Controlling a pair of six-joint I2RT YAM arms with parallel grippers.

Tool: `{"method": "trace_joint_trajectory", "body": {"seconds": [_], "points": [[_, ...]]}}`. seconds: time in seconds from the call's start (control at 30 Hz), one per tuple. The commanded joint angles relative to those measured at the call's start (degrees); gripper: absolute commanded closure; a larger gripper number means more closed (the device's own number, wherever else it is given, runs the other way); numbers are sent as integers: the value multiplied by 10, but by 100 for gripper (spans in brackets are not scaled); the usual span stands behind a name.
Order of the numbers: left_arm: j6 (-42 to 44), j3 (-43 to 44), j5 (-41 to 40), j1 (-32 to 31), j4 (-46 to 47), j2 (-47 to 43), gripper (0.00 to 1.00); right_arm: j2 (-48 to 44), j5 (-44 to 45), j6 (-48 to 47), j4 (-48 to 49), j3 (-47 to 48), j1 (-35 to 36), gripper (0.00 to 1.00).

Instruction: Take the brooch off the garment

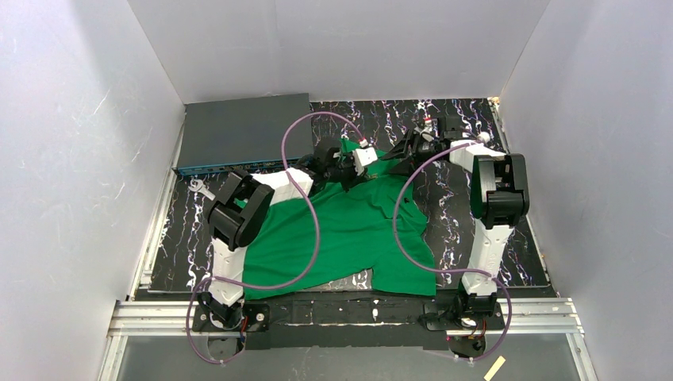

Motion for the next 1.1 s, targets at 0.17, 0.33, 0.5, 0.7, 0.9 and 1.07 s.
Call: {"method": "trace_joint_trajectory", "body": {"seconds": [0.17,0.33,0.5,0.7,0.9,1.07], "points": [[-99,114,94,28,-153,24,100,-13,1,-167,16,41,-5,34],[-130,194,143,50,-253,71,100,2,-15,-191,43,49,-1,37],[-161,223,165,62,-264,93,100,10,-28,-198,71,48,12,38],[-187,246,215,75,-277,114,100,28,-21,-231,72,55,24,39],[-201,263,229,80,-288,127,100,51,-36,-261,64,72,32,43],[-217,269,232,85,-284,135,100,50,-55,-271,63,61,40,44]]}}
